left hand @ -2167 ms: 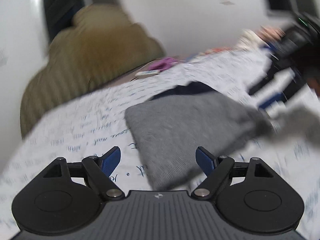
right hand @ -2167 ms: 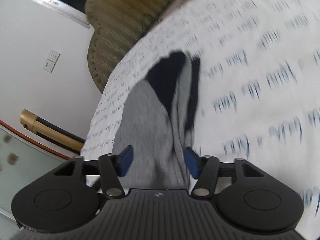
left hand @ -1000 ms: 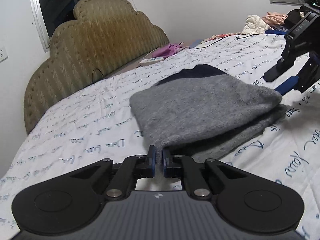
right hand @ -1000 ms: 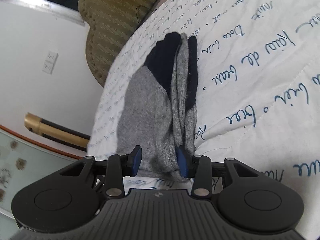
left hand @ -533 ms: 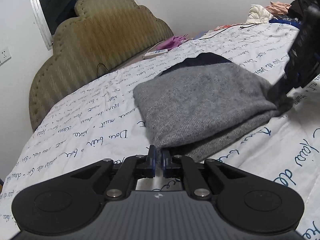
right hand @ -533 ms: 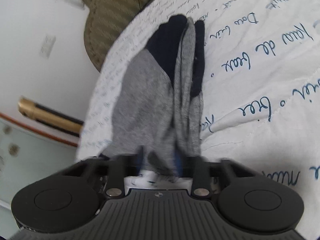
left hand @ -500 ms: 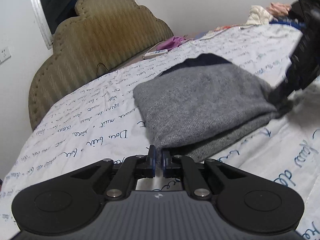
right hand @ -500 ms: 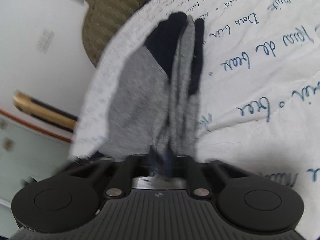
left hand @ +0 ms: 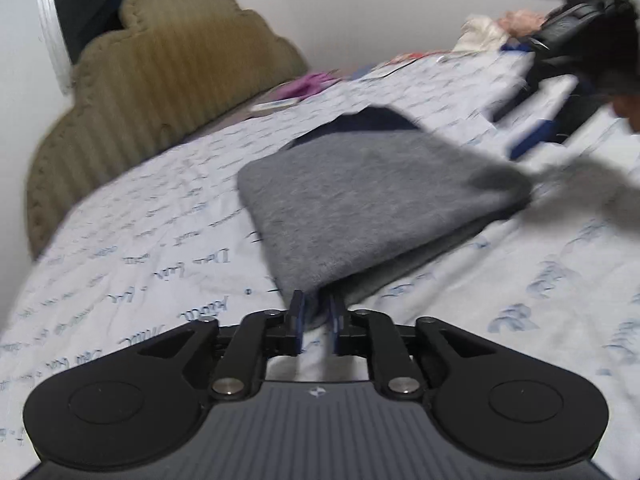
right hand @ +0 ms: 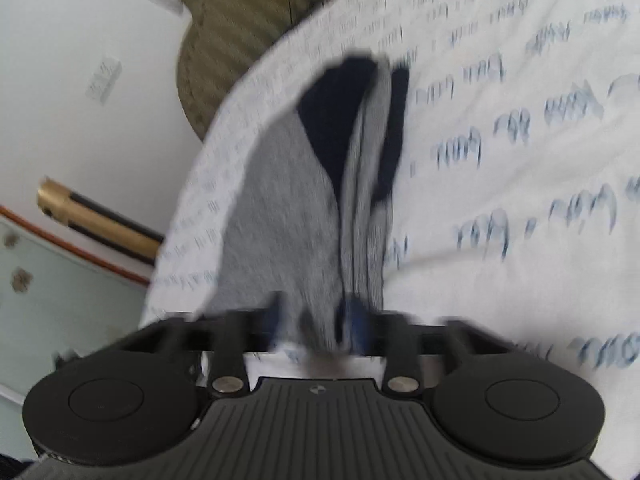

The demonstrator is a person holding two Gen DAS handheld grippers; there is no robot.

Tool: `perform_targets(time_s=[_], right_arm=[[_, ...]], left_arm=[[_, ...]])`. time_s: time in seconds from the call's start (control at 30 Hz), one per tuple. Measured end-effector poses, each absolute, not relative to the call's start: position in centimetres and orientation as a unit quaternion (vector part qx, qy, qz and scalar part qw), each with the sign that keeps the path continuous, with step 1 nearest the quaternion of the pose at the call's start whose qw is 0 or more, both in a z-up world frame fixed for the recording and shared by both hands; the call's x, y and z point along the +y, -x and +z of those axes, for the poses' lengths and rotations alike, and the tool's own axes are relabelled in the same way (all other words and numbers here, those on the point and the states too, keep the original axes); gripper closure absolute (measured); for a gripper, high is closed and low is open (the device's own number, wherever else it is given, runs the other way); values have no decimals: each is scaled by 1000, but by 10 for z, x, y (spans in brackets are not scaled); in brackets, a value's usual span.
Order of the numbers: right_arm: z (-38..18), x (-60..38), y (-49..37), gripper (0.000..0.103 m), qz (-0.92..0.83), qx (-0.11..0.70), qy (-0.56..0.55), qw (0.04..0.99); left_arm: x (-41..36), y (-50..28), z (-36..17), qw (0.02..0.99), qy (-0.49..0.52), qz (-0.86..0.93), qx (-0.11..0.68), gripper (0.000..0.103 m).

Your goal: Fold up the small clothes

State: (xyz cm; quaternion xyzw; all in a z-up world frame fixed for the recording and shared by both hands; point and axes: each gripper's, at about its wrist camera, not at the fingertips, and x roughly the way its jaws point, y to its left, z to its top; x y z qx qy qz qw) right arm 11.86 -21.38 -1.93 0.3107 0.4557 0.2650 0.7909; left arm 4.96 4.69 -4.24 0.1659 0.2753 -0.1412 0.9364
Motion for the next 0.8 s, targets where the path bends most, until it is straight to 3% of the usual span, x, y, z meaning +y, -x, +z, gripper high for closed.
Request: perform_targets(time_s=[0.13, 0.2, 0.27, 0.4, 0.43, 0.47, 0.73, 0.77, 0.8], right_arm=[[3, -233, -151, 42, 240, 392, -340, 820], [3, -231, -181, 49, 223, 379, -339, 832], [-2, -223, -211, 60, 208, 382, -334, 836], [-20, -199, -253, 61, 190, 418, -312, 832], [-24, -193, -258, 65, 189, 424, -302, 832], [-28, -189, -260, 94, 187, 422, -297, 836], [-48, -207, -255, 95, 170, 392, -298, 853], [-50, -208, -253, 92, 174, 386, -312, 850], [-49, -208, -251, 76, 173, 384, -323, 848]], left_arm=[[57, -64, -16, 950, -36, -159, 265, 85], [51, -81, -16, 957, -20, -128, 261, 73], [42, -101, -25, 958, -28, -87, 271, 55], [30, -119, -45, 951, -24, -83, 297, 53], [28, -121, -50, 949, -23, -79, 303, 53], [27, -120, -54, 948, -24, -75, 307, 53], [25, -119, -61, 950, -27, -83, 300, 50], [26, -118, -58, 950, -23, -83, 300, 50], [28, -116, -54, 951, -16, -84, 298, 49]])
